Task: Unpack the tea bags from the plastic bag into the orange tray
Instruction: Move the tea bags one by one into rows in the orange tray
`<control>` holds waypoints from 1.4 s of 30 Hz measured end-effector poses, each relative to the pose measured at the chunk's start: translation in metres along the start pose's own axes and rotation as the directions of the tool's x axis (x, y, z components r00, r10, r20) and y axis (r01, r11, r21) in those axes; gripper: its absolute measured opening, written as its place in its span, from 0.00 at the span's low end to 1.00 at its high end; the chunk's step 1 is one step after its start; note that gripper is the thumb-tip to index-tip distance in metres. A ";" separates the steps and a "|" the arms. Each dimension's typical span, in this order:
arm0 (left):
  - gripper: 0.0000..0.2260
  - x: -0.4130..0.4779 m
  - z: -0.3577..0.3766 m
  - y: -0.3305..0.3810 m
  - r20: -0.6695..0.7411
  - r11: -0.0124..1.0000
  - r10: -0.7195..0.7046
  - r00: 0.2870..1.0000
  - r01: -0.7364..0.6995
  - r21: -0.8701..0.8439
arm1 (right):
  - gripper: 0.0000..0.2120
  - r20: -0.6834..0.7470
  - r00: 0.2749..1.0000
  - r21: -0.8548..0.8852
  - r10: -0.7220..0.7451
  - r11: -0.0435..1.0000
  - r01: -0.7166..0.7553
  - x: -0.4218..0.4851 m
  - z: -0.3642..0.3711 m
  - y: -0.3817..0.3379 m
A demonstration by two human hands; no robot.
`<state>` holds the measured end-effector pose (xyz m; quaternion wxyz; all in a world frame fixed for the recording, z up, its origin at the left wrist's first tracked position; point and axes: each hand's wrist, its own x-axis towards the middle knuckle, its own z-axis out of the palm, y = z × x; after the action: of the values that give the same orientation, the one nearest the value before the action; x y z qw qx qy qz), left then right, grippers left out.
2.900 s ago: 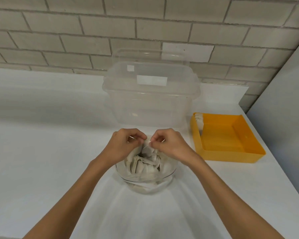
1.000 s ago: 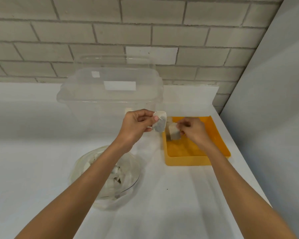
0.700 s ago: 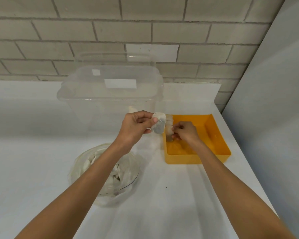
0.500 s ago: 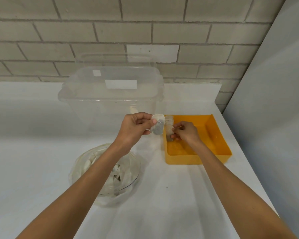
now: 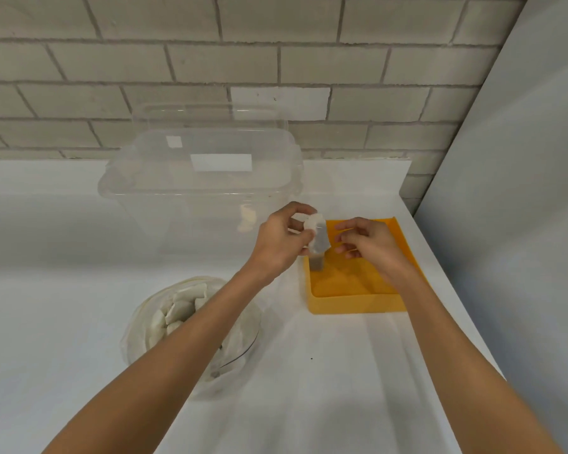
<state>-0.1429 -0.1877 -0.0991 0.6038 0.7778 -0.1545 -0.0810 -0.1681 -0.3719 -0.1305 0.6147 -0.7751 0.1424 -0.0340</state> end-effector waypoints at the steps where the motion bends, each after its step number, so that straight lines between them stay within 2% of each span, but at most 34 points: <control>1: 0.13 0.003 0.005 0.000 0.010 0.999 0.026 1.000 -0.026 0.043 | 0.11 0.044 0.999 0.037 -0.004 0.999 0.002 -0.004 -0.003 -0.005; 4: 0.13 0.014 0.018 0.001 0.066 0.979 0.079 0.995 -0.090 0.181 | 0.10 0.103 0.995 0.053 -0.001 0.999 -0.004 -0.011 -0.008 -0.011; 8: 0.08 0.030 0.026 0.003 0.222 0.910 0.116 0.968 -0.193 0.367 | 0.07 0.043 0.999 -0.023 -0.005 1.000 0.006 -0.010 -0.008 -0.003; 13: 0.05 0.053 0.026 0.006 0.403 0.778 0.055 0.914 -0.292 0.556 | 0.03 0.055 0.998 -0.079 0.010 0.997 -0.006 -0.007 -0.006 0.007; 17: 0.06 0.065 0.031 0.005 0.469 0.673 -0.008 0.883 -0.342 0.656 | 0.03 0.037 0.999 -0.212 0.019 0.977 -0.011 -0.005 -0.006 0.015; 20: 0.08 0.069 0.038 -0.005 0.508 0.577 -0.109 0.855 -0.362 0.732 | 0.06 0.023 1.000 -0.298 0.022 0.954 -0.014 -0.005 -0.007 0.020; 22: 0.08 0.069 0.041 -0.011 0.515 0.505 -0.132 0.847 -0.389 0.770 | 0.07 0.025 0.999 -0.327 0.027 0.945 -0.018 -0.006 -0.008 0.021; 31: 0.05 0.066 0.043 -0.028 0.481 0.283 -0.039 0.876 -0.452 0.846 | 0.12 0.066 0.997 -0.387 0.026 0.922 0.002 -0.004 -0.005 0.027; 35: 0.10 0.062 0.047 -0.032 0.458 0.173 -0.041 0.888 -0.445 0.878 | 0.11 0.074 0.996 -0.380 0.039 0.925 -0.008 -0.004 -0.005 0.030; 39: 0.14 0.060 0.050 -0.036 0.423 0.123 -0.016 0.906 -0.418 0.900 | 0.11 0.081 0.996 -0.378 0.039 0.926 -0.006 -0.005 -0.006 0.030; 42: 0.17 0.058 0.049 -0.037 0.402 0.130 0.027 0.915 -0.402 0.907 | 0.10 0.081 0.996 -0.378 0.038 0.926 -0.005 -0.006 -0.006 0.027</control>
<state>-0.0980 -0.2440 -0.1439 -0.0660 0.9277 -0.3671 0.0144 -0.1804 -0.3818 -0.1539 0.4603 -0.8778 0.1280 0.0344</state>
